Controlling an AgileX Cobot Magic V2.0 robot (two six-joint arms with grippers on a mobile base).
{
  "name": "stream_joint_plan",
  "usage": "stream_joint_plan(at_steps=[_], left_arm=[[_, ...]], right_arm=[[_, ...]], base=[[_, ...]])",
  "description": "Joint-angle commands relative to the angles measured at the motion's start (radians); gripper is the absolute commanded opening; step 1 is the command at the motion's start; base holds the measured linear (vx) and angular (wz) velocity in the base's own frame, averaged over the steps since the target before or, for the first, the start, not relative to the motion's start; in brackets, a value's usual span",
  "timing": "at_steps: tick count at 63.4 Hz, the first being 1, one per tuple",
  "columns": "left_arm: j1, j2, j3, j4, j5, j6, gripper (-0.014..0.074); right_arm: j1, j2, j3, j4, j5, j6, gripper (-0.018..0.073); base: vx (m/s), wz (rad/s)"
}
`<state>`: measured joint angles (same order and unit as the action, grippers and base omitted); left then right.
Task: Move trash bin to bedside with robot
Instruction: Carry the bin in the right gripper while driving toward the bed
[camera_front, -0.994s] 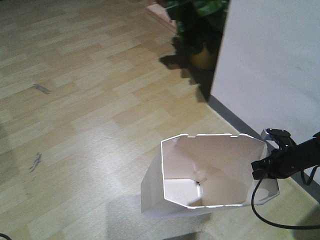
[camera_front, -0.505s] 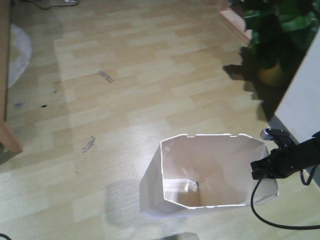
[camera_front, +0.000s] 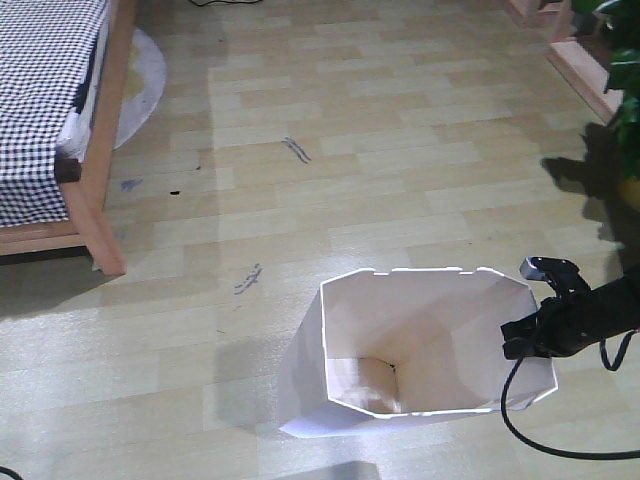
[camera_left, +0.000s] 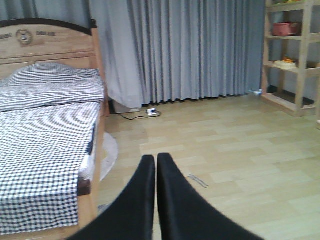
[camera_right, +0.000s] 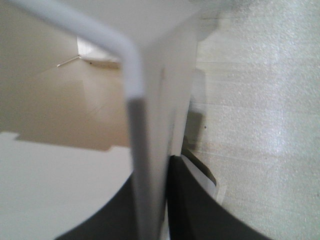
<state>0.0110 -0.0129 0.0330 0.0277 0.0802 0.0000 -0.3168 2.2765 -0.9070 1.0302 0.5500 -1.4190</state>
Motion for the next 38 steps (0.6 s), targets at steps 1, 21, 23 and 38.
stream_joint_plan(at_steps=[1,21,23,38], left_arm=[[-0.006,-0.015,0.012,-0.009,-0.074,-0.014,-0.0006],[-0.006,-0.015,0.012,-0.009,-0.074,-0.014,-0.0006],[-0.006,-0.015,0.012,-0.009,-0.074,-0.014,-0.0006],[-0.006,-0.015,0.012,-0.009,-0.074,-0.014,-0.0006]], right_arm=[[-0.001,-0.070,-0.009,0.064,0.191,0.001,-0.0003],[-0.001,-0.070,-0.009,0.064,0.191,0.001,-0.0003],[-0.001,-0.070,-0.009,0.064,0.191,0.001,-0.0003],[-0.001,-0.070,-0.009,0.064,0.191,0.001,-0.0003]], base=[[0.07,0.28],[0.07,0.18],[0.08,0.09],[0.10,0.03]])
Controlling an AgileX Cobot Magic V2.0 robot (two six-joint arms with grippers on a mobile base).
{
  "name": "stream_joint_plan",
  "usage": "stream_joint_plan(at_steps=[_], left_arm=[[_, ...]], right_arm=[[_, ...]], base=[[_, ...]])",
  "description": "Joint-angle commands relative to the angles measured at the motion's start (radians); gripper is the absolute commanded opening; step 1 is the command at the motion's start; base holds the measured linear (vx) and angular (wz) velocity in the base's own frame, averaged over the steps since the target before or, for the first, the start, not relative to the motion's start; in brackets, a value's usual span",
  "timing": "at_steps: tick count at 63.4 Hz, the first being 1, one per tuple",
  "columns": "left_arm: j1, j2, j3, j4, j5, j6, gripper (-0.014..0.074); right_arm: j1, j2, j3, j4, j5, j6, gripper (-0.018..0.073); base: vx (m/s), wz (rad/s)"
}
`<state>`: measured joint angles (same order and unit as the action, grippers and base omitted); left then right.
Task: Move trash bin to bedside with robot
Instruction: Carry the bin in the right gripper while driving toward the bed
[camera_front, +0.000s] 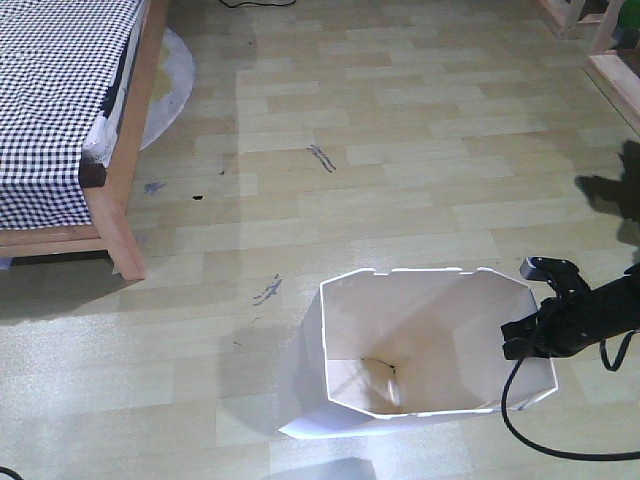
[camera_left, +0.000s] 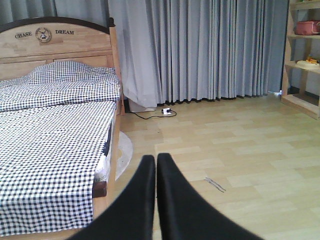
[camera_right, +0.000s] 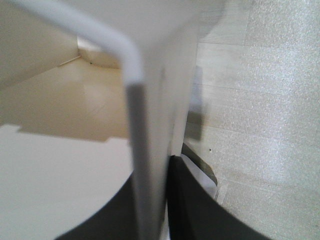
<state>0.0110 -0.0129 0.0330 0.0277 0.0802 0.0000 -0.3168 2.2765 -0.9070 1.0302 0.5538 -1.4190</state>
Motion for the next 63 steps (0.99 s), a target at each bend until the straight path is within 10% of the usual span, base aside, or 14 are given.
stream_joint_plan(at_steps=[1,63], left_arm=[[-0.006,-0.015,0.012,-0.009,-0.074,-0.014,-0.0006],[-0.006,-0.015,0.012,-0.009,-0.074,-0.014,-0.0006]], right_arm=[[-0.001,-0.070,-0.009,0.064,0.187,0.001,-0.0003],[-0.001,-0.070,-0.009,0.064,0.187,0.001,-0.0003]], base=[[0.12,-0.01],[0.19,-0.06]])
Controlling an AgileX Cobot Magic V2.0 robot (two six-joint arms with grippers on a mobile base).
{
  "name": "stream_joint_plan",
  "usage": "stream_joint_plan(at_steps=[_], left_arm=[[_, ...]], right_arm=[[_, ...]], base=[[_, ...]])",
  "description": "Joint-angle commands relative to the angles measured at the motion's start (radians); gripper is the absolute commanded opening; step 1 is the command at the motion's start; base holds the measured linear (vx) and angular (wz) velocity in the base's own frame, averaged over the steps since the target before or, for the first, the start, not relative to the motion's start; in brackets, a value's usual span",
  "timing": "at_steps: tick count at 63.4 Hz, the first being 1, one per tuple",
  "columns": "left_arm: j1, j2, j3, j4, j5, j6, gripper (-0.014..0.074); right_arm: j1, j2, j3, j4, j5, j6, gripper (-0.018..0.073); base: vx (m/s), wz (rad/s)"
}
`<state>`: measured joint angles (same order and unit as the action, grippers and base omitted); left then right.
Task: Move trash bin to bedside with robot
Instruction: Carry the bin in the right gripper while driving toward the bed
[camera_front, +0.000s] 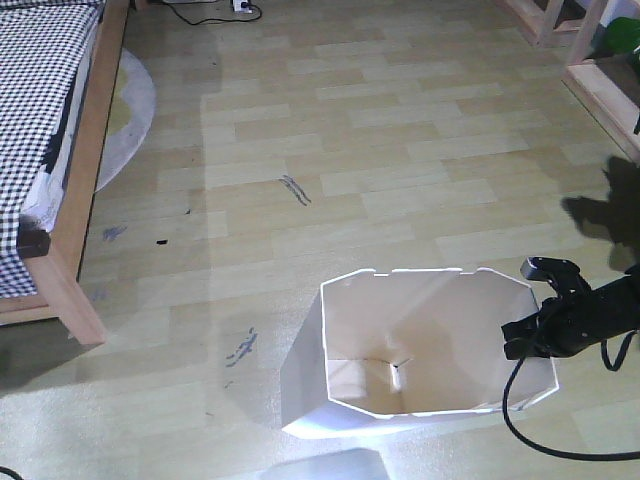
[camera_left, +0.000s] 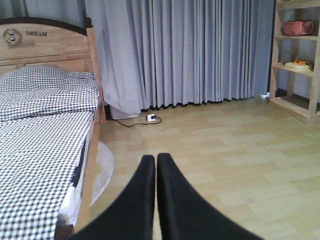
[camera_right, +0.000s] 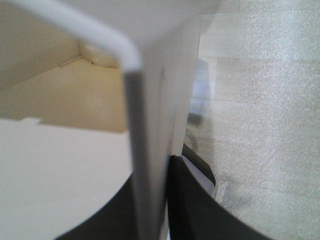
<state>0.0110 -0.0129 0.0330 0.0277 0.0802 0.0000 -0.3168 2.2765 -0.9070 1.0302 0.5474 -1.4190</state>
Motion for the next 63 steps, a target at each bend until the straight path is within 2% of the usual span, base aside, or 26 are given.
stream_joint_plan(at_steps=[1,63], left_arm=[[-0.006,-0.015,0.012,-0.009,-0.074,-0.014,-0.0006],[-0.006,-0.015,0.012,-0.009,-0.074,-0.014,-0.0006]], right_arm=[[-0.001,-0.070,-0.009,0.064,0.193,0.001,-0.0003],[-0.001,-0.070,-0.009,0.064,0.193,0.001,-0.0003]], base=[[0.21,-0.08],[0.25,0.07]])
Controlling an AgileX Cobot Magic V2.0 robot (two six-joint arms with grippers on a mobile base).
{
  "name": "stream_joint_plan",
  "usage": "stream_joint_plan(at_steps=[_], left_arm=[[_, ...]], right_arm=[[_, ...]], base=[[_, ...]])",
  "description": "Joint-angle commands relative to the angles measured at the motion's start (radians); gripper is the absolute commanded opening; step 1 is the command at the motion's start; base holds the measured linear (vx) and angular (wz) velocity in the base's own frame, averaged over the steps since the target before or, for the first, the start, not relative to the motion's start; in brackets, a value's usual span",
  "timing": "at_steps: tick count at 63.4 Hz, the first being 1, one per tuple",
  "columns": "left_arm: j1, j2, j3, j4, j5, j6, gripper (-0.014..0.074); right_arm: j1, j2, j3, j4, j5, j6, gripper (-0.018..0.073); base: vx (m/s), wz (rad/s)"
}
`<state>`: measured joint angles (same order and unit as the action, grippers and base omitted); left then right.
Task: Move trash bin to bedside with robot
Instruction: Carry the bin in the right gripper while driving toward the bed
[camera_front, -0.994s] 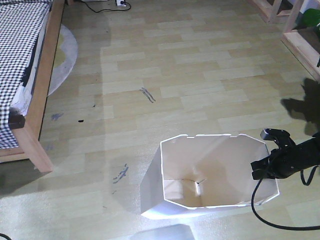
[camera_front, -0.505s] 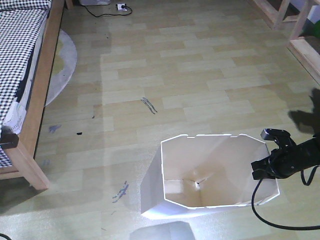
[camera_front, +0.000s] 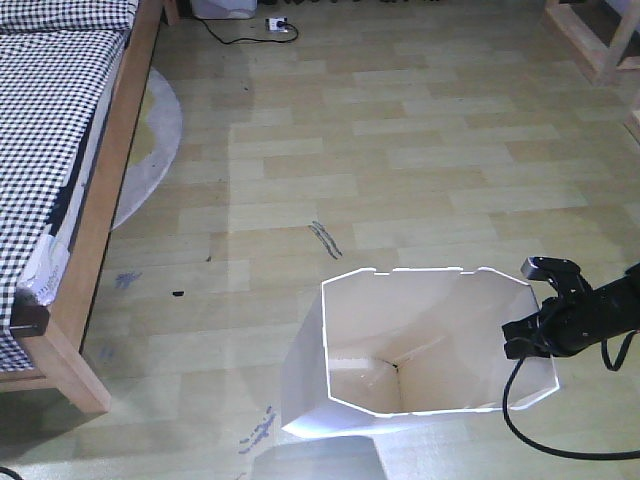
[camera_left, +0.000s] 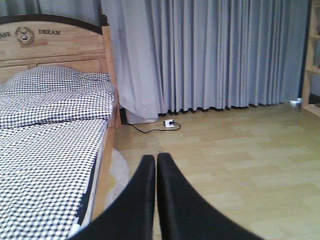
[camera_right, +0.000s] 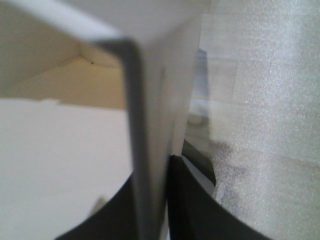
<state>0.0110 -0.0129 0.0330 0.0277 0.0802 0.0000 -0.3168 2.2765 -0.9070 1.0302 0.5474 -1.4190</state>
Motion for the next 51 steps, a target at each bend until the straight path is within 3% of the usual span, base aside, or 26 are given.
stream_joint_plan(at_steps=[1,51], left_arm=[[-0.006,-0.015,0.012,-0.009,-0.074,-0.014,-0.0006],[-0.006,-0.015,0.012,-0.009,-0.074,-0.014,-0.0006]], right_arm=[[-0.001,-0.070,-0.009,0.064,0.193,0.001,-0.0003],[-0.001,-0.070,-0.009,0.064,0.193,0.001,-0.0003]], base=[[0.25,0.16],[0.26,0.08]])
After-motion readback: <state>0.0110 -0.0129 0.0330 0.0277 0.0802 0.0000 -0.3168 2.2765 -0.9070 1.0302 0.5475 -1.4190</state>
